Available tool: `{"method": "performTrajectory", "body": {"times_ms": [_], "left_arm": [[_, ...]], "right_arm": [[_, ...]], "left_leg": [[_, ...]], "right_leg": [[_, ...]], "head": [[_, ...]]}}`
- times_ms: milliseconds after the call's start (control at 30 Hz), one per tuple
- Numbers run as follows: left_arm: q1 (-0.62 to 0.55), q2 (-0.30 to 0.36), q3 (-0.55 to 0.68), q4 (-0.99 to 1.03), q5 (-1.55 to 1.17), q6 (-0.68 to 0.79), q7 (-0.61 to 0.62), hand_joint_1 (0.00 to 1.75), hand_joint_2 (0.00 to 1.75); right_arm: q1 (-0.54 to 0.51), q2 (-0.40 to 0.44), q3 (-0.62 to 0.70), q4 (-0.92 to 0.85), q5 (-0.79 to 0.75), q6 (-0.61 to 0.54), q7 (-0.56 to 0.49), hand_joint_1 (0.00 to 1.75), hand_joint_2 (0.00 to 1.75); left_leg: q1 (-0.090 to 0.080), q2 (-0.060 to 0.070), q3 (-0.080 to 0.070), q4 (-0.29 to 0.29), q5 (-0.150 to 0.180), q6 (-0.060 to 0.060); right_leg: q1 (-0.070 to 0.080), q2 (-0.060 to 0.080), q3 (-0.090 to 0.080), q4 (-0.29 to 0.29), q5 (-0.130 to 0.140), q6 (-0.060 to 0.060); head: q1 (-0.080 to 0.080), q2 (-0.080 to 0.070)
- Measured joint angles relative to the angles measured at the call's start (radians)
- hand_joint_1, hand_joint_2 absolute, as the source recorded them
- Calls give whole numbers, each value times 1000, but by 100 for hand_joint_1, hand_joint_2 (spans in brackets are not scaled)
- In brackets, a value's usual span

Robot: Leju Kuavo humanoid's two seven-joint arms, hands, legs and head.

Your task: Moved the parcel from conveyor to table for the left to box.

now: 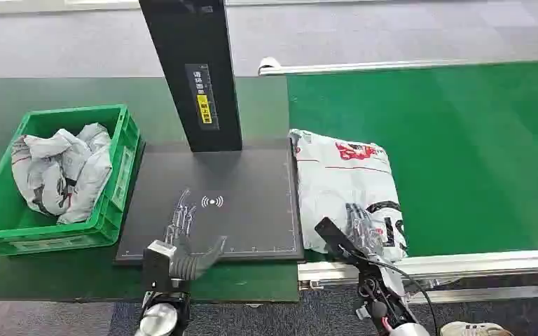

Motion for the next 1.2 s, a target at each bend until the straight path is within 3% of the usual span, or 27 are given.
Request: {"method": "performTrajectory", "body": {"times_ms": [467,733,833,967,1067,1200], "left_arm": [[-10,2,-3,13,18,15,-6,0,175],[-14,10,-2,13,0,20,0,0,175],[-19,13,-2,13,-21,26,-2,0,175],[-24,20,-1,-10,-61,27,-5,0,175],[-25,24,5,-38,-99,27,-3,0,175],[-25,30,28,-76,-130,25,-2,0,175]], "right_arm": [[-65,11,-98,64,-122,119,-126,175,175],[-58,30,-174,52,-279,278,-234,175,175],[-23,42,-221,3,-466,475,-336,175,175],[116,79,-243,-233,-691,567,-332,175,175],[241,89,-237,-473,-800,532,-298,175,175],[413,87,-220,-786,-832,473,-306,175,175]], "left_leg": [[0,0,4,0,0,0],[0,0,4,0,0,0],[0,0,4,0,0,0],[1,-3,1,0,0,0],[1,-3,0,0,0,0],[0,-2,-1,0,-1,0]], "right_leg": [[0,0,4,0,0,0],[0,0,4,0,0,0],[0,0,4,0,0,0],[1,-1,2,0,0,0],[1,-1,1,0,-1,1],[0,-1,0,0,-2,1]], "head": [[0,0],[0,0],[0,0],[1,0],[0,0],[0,0]]}}
